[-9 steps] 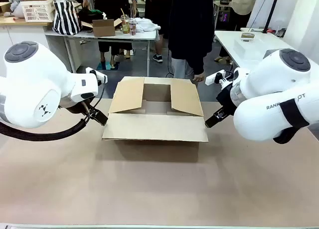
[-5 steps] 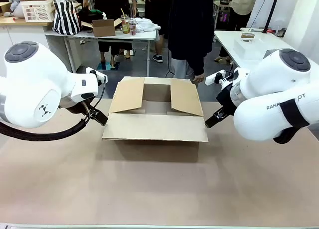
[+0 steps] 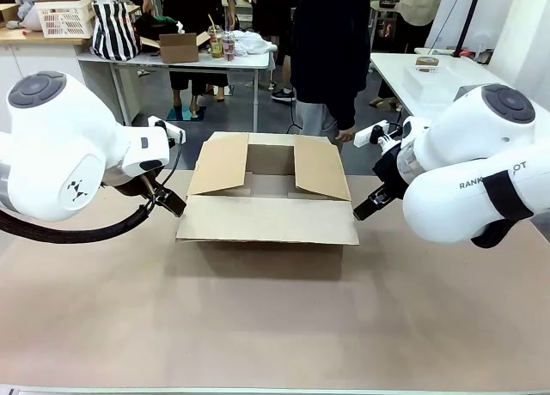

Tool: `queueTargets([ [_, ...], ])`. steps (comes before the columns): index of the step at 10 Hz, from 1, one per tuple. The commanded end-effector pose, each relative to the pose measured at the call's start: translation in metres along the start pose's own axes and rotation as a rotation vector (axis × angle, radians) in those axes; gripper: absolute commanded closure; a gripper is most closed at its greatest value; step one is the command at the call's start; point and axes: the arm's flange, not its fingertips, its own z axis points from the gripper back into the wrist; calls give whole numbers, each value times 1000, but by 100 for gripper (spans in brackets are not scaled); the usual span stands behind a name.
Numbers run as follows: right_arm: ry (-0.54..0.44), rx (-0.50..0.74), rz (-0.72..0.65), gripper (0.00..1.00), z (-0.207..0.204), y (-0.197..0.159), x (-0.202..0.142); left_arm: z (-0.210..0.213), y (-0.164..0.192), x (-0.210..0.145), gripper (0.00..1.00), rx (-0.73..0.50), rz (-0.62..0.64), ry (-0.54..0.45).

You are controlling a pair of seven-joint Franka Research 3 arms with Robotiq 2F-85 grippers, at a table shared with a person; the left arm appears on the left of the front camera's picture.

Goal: Pack the gift set into the box.
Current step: Place both hands on the side flaps of the Package Box and spread them outward.

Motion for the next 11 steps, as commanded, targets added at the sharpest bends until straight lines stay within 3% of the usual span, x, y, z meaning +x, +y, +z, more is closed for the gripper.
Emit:
queueTargets([
  [1, 0, 0, -1, 0, 0, 0, 0, 0, 0, 0, 0, 0, 1, 0],
  [4, 0, 0, 0, 0, 0, 0, 0, 0, 0, 0, 0, 0, 0, 0],
  [5, 41, 79, -25, 0, 28, -2, 4, 16, 1, 3, 0, -65, -30, 103],
  [6, 82, 65, -101, 0, 64, 0, 10, 39, 0, 12, 0, -82, 11, 154],
  [8, -8, 43, -163, 0, 139, 13, 11, 103, -2, 22, 0, -130, -1, 55],
  [10, -115, -36, -124, 0, 175, 33, -6, 148, -14, 13, 0, -133, -64, -123],
  [11, -158, -222, -106, 0, 164, 40, -10, 148, -20, 8, 0, 7, -66, -180],
])
